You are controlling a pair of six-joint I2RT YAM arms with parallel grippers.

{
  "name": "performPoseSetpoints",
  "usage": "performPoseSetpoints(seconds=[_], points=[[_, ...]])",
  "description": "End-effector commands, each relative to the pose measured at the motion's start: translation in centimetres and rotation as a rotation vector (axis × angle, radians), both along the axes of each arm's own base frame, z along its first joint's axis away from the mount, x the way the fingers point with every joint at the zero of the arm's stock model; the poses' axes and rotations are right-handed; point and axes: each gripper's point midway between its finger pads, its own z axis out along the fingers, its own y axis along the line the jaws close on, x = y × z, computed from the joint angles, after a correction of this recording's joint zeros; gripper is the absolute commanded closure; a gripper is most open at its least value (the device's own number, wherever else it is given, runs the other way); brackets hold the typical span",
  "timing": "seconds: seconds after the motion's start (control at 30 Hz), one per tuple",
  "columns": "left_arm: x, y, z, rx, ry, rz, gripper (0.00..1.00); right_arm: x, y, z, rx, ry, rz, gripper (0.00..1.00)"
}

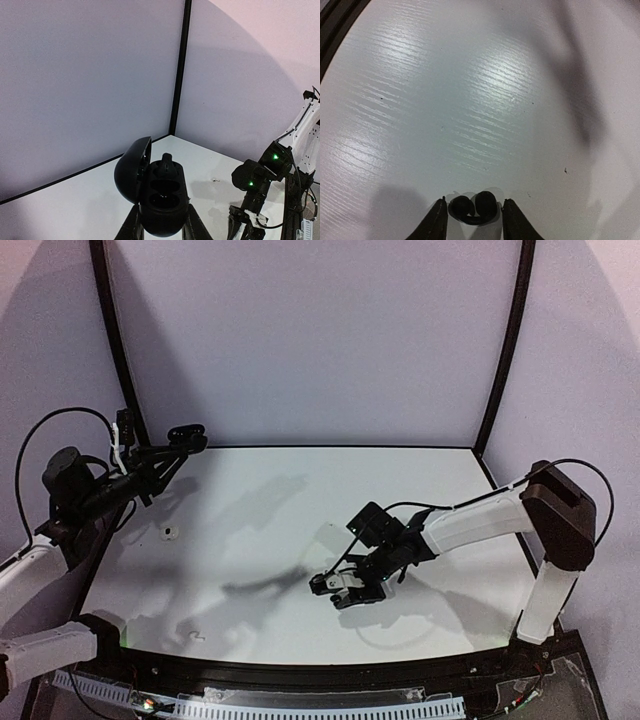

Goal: Insert the wireless bluetooth earbuds into the charging case
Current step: Adjust the left earbud at the center of the board.

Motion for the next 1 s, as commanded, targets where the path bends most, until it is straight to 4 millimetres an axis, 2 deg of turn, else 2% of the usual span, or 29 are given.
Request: performPoseSetpoints(seconds=[0.0, 0.1, 0.2, 0.27, 0.37, 0.4, 0.5, 0.57, 0.6, 0.77, 0.87, 0.97], points=[[-0.2, 0.0, 0.7, 0.004, -0.025, -0.001, 0.99, -0.2, 0.1, -0.4, -0.008, 0.04, 0.002, 0.65], [-0.2, 0.0, 0.7, 0.004, -0.024, 0.0, 0.99, -0.2, 0.2, -0.5, -0.017, 0.06, -0.008, 0.74], [-0.2, 0.0, 0.8, 0.005, -0.027, 0.002, 0.99, -0.1, 0.1, -0.6, -0.024, 0.075, -0.031, 0.77], [-0.2, 0.0, 0.8, 0.008, -0.029, 0.001, 0.99, 0.6, 0.3, 0.0, -0.021, 0.105, -0.105, 0.79], [-0.2, 0.0, 0.9, 0.008, -0.031, 0.003, 0.99, 2.9, 0.3, 0.8, -0.034, 0.193, -0.376, 0.82], [-0.2, 0.0, 0.9, 0.008, -0.034, 0.006, 0.99, 4.3, -0.2, 1.0, -0.054, 0.224, -0.528, 0.82], [-0.2, 0.0, 0.9, 0.007, -0.037, 0.006, 0.99, 6.1, -2.1, 0.7, -0.102, 0.297, -0.853, 0.83], [-0.1, 0.0, 0.8, 0.006, -0.035, 0.005, 0.99, 6.3, -3.2, 0.3, -0.102, 0.397, -1.094, 0.84], [-0.1, 0.0, 0.7, 0.005, -0.036, 0.004, 0.99, 6.3, -3.4, 0.2, -0.098, 0.426, -1.154, 0.85], [0.0, -0.1, 0.7, -0.006, -0.038, -0.003, 0.99, 5.5, -5.3, -2.4, -0.116, 0.649, -1.621, 0.88], [0.0, -0.1, 0.7, -0.003, -0.041, -0.004, 0.99, 5.8, -5.4, -2.7, -0.137, 0.623, -1.726, 0.88], [0.0, 0.0, 0.8, 0.003, -0.044, 0.004, 0.99, 6.6, -5.4, -2.0, -0.155, 0.499, -1.789, 0.86]])
